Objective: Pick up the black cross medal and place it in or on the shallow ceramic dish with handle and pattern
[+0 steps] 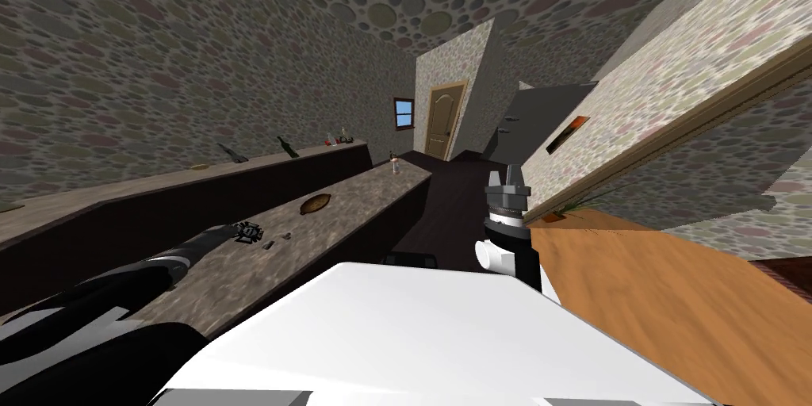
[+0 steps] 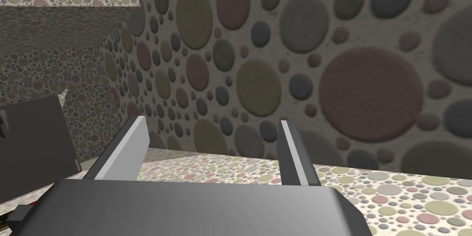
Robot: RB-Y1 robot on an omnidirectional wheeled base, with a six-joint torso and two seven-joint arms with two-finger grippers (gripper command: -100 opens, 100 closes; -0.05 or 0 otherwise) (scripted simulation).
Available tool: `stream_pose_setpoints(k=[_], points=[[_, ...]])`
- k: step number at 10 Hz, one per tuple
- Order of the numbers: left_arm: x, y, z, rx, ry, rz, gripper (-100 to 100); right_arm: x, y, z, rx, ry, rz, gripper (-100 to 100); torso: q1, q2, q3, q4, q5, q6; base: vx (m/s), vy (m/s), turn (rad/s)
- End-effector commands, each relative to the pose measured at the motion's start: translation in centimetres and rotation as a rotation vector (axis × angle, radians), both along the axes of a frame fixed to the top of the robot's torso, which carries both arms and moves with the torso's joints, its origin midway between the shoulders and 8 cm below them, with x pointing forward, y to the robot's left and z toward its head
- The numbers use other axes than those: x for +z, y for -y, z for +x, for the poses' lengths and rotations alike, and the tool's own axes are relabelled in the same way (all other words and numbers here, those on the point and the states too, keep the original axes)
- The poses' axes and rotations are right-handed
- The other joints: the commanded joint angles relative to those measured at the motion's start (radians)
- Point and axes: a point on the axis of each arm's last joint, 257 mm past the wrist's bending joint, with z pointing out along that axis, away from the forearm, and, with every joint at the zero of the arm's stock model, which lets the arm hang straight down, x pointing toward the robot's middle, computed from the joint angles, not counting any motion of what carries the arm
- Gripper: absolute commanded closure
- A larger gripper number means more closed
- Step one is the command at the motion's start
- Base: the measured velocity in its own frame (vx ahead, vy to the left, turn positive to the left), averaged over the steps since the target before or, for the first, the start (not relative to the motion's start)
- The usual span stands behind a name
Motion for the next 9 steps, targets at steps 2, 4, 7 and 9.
stream_pose_setpoints(k=[2, 4, 7, 9], points=[[1.2, -1.5, -0.6, 0.055, 0.003, -0.006, 100, 0.0, 0.0, 0.0, 0.0, 0.0, 0.0, 0, 0.001, 0.0, 0.0, 0.0, 0.0, 0.0, 0.014, 0.019, -0.212], [1.8, -2.5, -1.2, 0.095, -0.002, -0.011, 100, 0.0, 0.0, 0.0, 0.0, 0.0, 0.0, 0, 0.0, 0.0, 0.0, 0.0, 0.0, 0.0, 0.018, 0.021, -0.249], [2.1, -3.9, -2.4, 0.153, -0.02, -0.02, 100, 0.0, 0.0, 0.0, 0.0, 0.0, 0.0, 0, 0.001, -0.001, 0.0, 0.0, 0.0, 0.0, 0.015, 0.029, -0.252], [2.0, -5.1, -3.8, 0.21, -0.048, -0.03, 100, 0.0, 0.0, 0.0, 0.0, 0.0, 0.0, 0, 0.002, -0.001, -0.001, 0.0, 0.001, 0.001, 0.021, 0.05, -0.347]])
